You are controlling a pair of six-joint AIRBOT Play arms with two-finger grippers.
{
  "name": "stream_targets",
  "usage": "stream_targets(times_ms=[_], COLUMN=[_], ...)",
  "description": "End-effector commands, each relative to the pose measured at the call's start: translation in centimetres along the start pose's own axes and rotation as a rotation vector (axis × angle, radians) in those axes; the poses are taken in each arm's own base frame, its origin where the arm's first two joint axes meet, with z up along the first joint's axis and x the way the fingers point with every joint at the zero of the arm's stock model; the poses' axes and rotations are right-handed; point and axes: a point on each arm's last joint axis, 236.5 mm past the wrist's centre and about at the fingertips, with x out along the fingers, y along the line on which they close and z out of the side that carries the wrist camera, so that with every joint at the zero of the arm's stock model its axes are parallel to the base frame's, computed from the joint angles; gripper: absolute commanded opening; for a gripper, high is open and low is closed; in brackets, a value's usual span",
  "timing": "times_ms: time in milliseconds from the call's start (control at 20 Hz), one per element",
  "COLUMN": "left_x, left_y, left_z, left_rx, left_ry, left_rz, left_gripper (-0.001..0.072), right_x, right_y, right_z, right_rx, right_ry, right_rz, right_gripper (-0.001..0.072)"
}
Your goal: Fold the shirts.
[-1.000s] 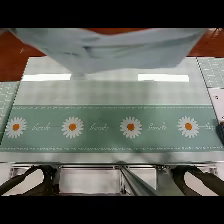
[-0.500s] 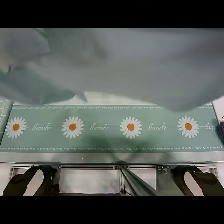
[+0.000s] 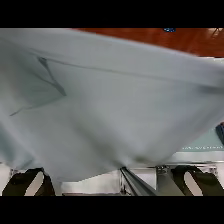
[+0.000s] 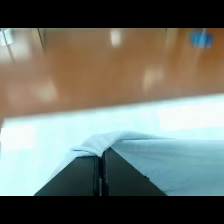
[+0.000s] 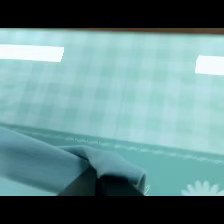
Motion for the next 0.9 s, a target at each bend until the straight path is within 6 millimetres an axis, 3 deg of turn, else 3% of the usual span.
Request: stream_targets(times_ms=[0, 150, 350, 500, 600, 700, 850], left_x=[10.1, 19.4, 31.8, 38.6, 41.5, 43.0, 41.3], left_y=[1.5, 1.2, 1.1, 0.6, 0.2, -0.3, -1.7], left_z=[-8.6, -14.6, -20.4, -24.4, -25.8, -26.3, -26.8], left_rx=[-0.094, -0.192, -0.364, -0.496, -0.576, -0.605, -0.501], left_ry=[0.308, 0.498, 0.573, 0.638, 0.668, 0.691, 0.780], left_rz=[-0.016, -0.089, -0.148, -0.179, -0.197, -0.226, -0.324], left_gripper=[0.0017, 0.0018, 0.0018, 0.0018, 0.0018, 0.0018, 0.0018], right_x=[8.4, 16.9, 28.7, 36.5, 40.4, 42.9, 43.1], right_y=[-1.9, -4.8, -8.4, -11.1, -12.5, -13.4, -13.0], right_z=[-2.7, -3.3, -2.9, -2.9, -2.9, -3.3, -5.1], right_rx=[0.060, 0.122, 0.234, 0.309, 0.369, 0.423, 0.412], right_ry=[0.137, 0.230, 0.295, 0.352, 0.383, 0.402, 0.490], right_rz=[0.064, 0.081, 0.123, 0.134, 0.130, 0.123, 0.147], right_gripper=[0.0021, 0.0020, 0.0020, 0.0021, 0.0021, 0.0021, 0.0021])
